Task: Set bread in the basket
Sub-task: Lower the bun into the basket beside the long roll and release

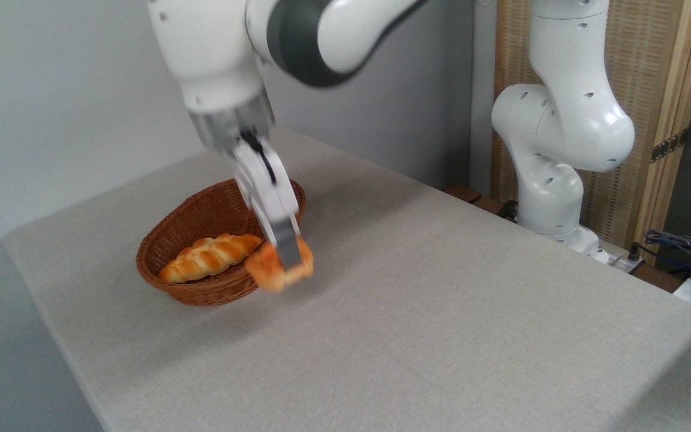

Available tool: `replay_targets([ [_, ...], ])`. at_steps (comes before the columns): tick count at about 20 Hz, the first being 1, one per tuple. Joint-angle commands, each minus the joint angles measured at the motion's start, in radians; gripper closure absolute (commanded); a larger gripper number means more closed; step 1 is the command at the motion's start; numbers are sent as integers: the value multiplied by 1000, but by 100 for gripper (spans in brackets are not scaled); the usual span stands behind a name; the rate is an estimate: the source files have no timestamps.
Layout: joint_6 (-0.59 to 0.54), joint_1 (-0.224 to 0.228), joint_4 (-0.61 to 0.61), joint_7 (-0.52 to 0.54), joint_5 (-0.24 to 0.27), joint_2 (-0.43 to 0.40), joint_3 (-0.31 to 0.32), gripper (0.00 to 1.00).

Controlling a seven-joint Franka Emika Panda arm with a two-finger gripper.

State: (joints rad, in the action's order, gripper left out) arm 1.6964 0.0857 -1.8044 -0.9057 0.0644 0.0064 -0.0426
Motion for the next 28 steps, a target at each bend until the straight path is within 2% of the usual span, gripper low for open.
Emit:
replay_targets([
  [1, -44, 0, 5, 141, 75, -36, -132, 59],
  [3, -38, 5, 0, 256, 94, -36, -238, 52],
  [4, -32, 5, 0, 312, 95, -31, -285, 40],
  [5, -17, 6, -4, 349, 95, -28, -318, 19],
  [6, 2, 6, -9, 376, 97, -25, -348, 2],
  [8, 43, 6, -18, 435, 97, -14, -410, 0],
  [10, 74, 6, -38, 444, 97, -14, -425, 0],
  [13, 123, 8, -52, 447, 97, 0, -430, 0],
  [21, 124, 5, -43, 447, 92, -5, -428, 0],
  [23, 112, -9, -33, 430, 81, -32, -407, 0],
  [25, 86, -29, 23, 400, 43, -40, -328, 0],
  [28, 51, -29, 69, 199, 28, -40, -208, 0],
])
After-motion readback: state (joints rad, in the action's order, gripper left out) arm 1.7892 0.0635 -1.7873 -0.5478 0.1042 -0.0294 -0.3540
